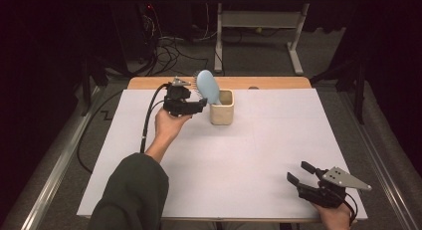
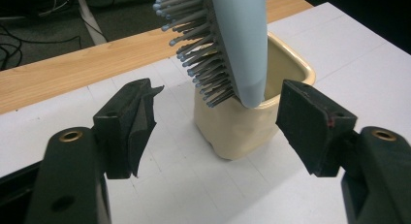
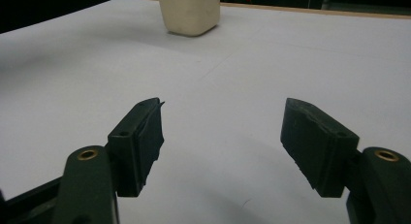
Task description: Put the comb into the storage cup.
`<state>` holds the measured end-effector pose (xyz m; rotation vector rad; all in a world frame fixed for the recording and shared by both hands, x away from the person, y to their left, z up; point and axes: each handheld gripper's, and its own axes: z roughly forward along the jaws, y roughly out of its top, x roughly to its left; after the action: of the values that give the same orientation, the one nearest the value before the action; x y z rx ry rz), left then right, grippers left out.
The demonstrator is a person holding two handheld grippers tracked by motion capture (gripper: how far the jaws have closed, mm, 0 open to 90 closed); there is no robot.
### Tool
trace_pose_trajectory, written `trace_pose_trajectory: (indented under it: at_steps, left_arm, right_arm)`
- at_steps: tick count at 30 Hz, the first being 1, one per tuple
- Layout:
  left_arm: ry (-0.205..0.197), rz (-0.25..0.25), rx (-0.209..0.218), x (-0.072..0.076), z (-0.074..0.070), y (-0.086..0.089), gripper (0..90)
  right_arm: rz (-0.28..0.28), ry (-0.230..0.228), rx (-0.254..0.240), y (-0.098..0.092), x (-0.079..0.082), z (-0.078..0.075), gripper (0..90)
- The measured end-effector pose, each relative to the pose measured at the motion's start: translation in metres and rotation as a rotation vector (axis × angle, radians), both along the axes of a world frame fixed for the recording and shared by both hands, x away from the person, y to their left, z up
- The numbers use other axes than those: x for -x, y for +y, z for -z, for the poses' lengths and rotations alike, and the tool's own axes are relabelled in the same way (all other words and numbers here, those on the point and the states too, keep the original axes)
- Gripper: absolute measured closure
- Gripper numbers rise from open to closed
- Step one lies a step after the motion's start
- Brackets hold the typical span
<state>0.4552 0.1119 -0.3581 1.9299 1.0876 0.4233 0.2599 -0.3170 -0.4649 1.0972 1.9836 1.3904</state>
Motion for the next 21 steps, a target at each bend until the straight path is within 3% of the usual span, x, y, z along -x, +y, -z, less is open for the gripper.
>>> trace_pose_trajectory:
  at_steps: [21]
  left_arm:
    - [-0.011,0.0,-0.012,0.01,0.0,0.015,30.7]
  right_arm:
    - [0.012,0.008,0.001,0.0,0.0,0.0,29.7]
